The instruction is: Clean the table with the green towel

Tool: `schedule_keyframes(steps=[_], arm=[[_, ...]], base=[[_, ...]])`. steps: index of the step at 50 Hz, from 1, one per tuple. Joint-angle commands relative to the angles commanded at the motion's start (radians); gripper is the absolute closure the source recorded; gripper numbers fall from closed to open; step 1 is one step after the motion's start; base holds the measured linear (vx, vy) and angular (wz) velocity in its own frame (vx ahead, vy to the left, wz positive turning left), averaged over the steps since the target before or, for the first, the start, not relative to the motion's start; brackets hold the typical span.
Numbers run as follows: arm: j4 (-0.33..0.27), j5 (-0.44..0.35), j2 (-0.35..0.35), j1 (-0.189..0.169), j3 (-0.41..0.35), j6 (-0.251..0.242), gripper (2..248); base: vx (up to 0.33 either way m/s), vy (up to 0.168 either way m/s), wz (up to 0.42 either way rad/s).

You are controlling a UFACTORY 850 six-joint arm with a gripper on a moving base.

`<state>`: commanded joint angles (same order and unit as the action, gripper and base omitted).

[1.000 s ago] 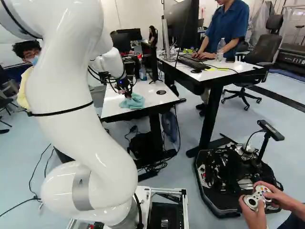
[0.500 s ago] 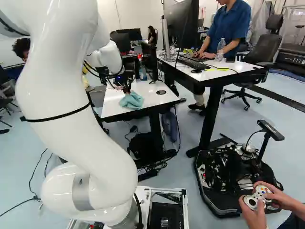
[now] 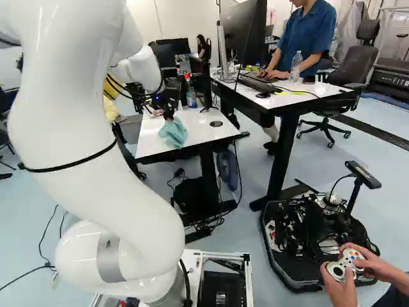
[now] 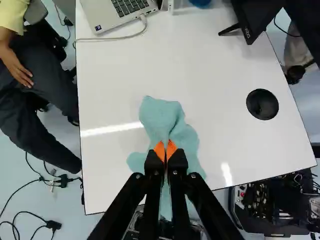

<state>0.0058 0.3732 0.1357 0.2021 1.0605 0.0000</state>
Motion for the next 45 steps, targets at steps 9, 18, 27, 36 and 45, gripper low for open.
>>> schedule_keyframes(steps=[9,18,27,36,45], arm=[[0.000,0.018,-0.013,-0.003,0.010,0.000,224],[0.000,0.036,-0.023,-0.008,0.023,0.000,224],[0.000,0.054,-0.032,-0.012,0.036,0.000,224],[0.000,0.072,-0.042,-0.013,0.049,0.000,224],[0.000,0.090,-0.051,-0.015,0.063,0.000,224]], base=[[0.000,0.000,0.000],[0.000,0.000,0.000],[0.000,0.000,0.000],[0.000,0.000,0.000],[0.000,0.000,0.000]])
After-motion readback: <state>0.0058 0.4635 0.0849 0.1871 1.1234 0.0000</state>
